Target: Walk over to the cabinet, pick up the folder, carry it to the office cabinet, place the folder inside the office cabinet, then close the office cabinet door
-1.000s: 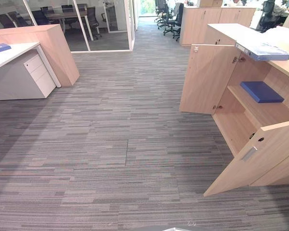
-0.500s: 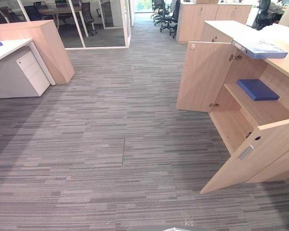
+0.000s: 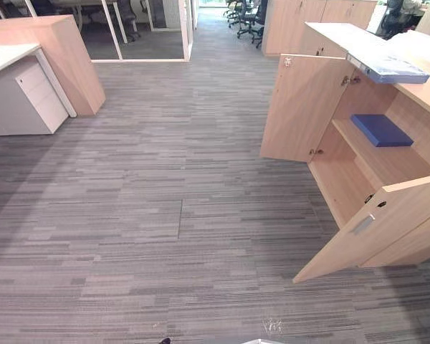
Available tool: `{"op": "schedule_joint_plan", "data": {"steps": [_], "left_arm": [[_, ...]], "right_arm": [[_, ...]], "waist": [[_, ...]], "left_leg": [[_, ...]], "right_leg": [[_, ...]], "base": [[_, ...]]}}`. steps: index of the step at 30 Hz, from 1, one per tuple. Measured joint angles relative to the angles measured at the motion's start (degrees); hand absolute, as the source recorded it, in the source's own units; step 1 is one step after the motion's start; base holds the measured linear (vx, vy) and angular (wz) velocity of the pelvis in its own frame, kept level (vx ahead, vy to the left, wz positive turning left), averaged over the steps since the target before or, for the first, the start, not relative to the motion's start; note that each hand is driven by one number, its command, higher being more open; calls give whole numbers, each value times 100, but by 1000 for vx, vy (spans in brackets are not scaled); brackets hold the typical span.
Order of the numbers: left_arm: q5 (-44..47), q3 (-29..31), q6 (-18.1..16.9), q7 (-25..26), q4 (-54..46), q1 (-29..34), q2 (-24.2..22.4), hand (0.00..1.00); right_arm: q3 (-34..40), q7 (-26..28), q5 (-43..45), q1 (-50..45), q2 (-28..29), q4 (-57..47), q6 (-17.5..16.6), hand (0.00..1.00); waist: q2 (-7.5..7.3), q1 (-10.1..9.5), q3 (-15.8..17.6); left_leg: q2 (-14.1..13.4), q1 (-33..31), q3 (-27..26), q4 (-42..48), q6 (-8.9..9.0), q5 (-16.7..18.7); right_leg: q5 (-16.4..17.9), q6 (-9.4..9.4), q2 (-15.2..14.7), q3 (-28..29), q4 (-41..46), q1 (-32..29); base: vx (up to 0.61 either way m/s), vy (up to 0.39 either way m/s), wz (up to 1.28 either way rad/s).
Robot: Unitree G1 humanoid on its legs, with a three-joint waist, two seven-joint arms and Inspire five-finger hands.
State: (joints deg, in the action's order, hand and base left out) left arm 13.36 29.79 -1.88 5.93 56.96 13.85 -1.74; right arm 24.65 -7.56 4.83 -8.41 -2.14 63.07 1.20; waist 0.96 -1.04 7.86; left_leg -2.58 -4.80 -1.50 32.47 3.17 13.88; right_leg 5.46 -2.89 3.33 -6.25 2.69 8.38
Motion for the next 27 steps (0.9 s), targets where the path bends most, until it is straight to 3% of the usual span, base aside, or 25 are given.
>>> {"op": "schedule_joint_plan", "data": {"steps": [2, 4, 7, 10, 11, 12, 13, 14, 15, 16, 17, 18, 19, 20, 21, 23, 24, 25, 27], "left_arm": [[166, 113, -5, 3, -232, 44, -121, 100], [272, 143, -5, -1, -357, 167, -180, 100], [430, 128, -6, 18, -386, 196, -270, 100], [584, 82, 2, 67, -367, 192, -269, 100], [649, 76, 3, 125, -332, 195, -267, 100], [657, 73, 5, 131, -320, 204, -264, 100], [681, 64, 4, 153, -344, 212, -261, 100], [741, 90, 5, 116, -482, 320, -213, 100], [739, 83, -12, 153, -582, 310, -138, 100], [739, 39, -23, 157, -601, 278, -100, 100], [736, -184, -34, 150, -610, 142, -20, 100], [733, -493, -75, 119, -617, 31, 83, 100], [733, -673, -109, 114, -628, -15, 113, 100], [729, -886, -147, 85, -664, -76, 138, 100], [733, -979, -148, 41, -681, -129, 128, 100], [741, -1058, -135, -11, -651, -192, 108, 100], [752, -1079, -139, -11, -620, -201, 98, 100], [860, -1082, -123, -25, -556, -227, 117, 100], [1046, -1076, -129, -3, -437, -302, 124, 100]], "right_arm": [[-136, -44, 2, -25, -40, -8, 25, 100], [-211, -61, 0, -24, -39, -47, 54, 100], [-222, -44, -1, 10, -31, -178, 74, 100], [-235, -57, 44, 43, -21, -226, 80, 100], [-144, -65, 57, 22, -29, -213, 82, 100], [-83, -71, 74, 8, -27, -209, 85, 100], [10, -86, 99, 4, 36, -193, 104, 100], [247, -78, 101, -7, 176, -127, 122, 100], [385, -45, 197, 25, 344, -94, 126, 100], [436, -17, 206, 50, 386, -101, 122, 100], [545, 1, 206, 118, 400, -75, 138, 100], [575, 13, 207, 178, 401, -64, 154, 100], [568, 14, 204, 224, 395, -64, 154, 100], [535, 29, 185, 311, 397, -112, 147, 100], [378, 9, 191, 312, 372, -242, 114, 100], [151, 1, 206, 300, 369, -374, 63, 100], [83, 2, 234, 295, 383, -402, 38, 100], [16, 9, 385, 300, 421, -510, -6, 100], [-109, 1, 523, 290, 443, -606, -25, 100]], "waist": [[-20, -81, 111], [-40, -141, 112], [-66, -176, 98], [-51, -179, 78], [13, -198, 33], [42, -211, -8], [-27, -220, -83], [-252, -302, -335], [-423, -319, -522], [-459, -317, -548], [-463, -308, -546], [-442, -279, -531], [-411, -240, -513], [-344, -185, -474], [-358, -157, -460], [-324, -104, -444], [-321, -80, -442], [-312, -42, -426], [-278, -16, -320]], "left_leg": [[-175, -791, -17, 1723, -66, -251], [-345, -1208, -111, 2071, -29, -86], [-509, -1472, -138, 591, -9, -121], [-585, -1646, -84, -1188, 52, -635], [-650, -1609, -64, -1781, 185, -812], [-688, -1614, -73, -1808, 186, -929], [-586, -1633, -175, -1538, 166, -1404], [-349, -1708, -343, -1204, 94, -1520], [-115, -1707, -510, -996, -161, -1315], [-12, -1616, -595, -957, -260, -1255], [174, -1340, -707, -889, -464, -1075], [358, -961, -744, -964, -615, -909], [428, -759, -757, -1057, -677, -841], [550, -329, -824, -1348, -757, -749], [648, 87, -858, -1643, -769, -719], [604, 577, -863, -1976, -701, -621], [574, 698, -865, -2072, -680, -605], [484, 876, -873, -2203, -644, -558], [381, 1170, -871, -2337, -618, -530]], "right_leg": [[190, -107, 50, 77, 265, 90], [355, -115, -4, 148, 412, 195], [510, 56, -191, 309, 409, 295], [744, 286, -425, 416, 392, 349], [977, 473, -533, 499, 397, 496], [1066, 518, -585, 535, 399, 577], [1226, 640, -800, 570, 396, 710], [1292, 831, -1161, 674, 429, 704], [1248, 920, -1478, 674, 717, 604], [1199, 1000, -1627, 691, 1037, 501], [1032, 1080, -1814, 775, 1962, 269], [574, 900, -1976, 821, 3078, -61], [189, 717, -2057, 794, 3632, -270], [-514, 365, -2290, 690, 4646, -676], [-533, 214, -2541, 394, 5459, -1066], [-253, 130, -2521, -123, 5883, -1505], [-90, 181, -2443, -292, 5833, -1625], [229, 355, -2229, -595, 5519, -1846], [584, 572, -1915, -1069, 4497, -1914]], "base": [[-21, -24, -16], [78, -25, -20], [229, 80, -20], [314, 200, -19], [403, 298, -26], [436, 326, -32], [527, 385, -55], [656, 452, -71], [659, 453, -64], [554, 381, -32], [537, 387, -9], [521, 381, -5], [469, 354, -3], [412, 324, -11], [395, 298, -18], [280, 184, -20], [258, 136, -16], [316, 74, -8], [327, 16, -4]]}}
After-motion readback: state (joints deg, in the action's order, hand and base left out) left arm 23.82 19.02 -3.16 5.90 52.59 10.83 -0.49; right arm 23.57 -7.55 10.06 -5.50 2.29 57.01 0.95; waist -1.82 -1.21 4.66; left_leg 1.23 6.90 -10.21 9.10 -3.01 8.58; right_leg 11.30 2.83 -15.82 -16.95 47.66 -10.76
